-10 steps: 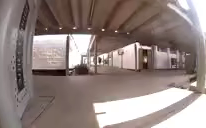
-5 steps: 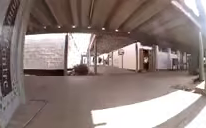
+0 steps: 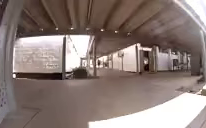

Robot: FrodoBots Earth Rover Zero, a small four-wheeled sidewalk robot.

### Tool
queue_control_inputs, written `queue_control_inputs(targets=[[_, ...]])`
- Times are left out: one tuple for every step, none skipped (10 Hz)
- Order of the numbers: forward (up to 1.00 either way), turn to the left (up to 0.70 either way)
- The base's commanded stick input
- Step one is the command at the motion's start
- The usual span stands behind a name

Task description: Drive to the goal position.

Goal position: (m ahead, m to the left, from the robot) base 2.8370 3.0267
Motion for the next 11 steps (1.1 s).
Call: queue_control_inputs(targets=[[0.50, 0.00], [0.50, 0.00], [0.50, 0.00], [0.50, 0.00], [0.50, 0.00], [0.50, 0.50], [0.50, 0.50], [0.50, 0.50], [0.50, 0.50], [0.50, 0.50], [0.50, 0.50]])
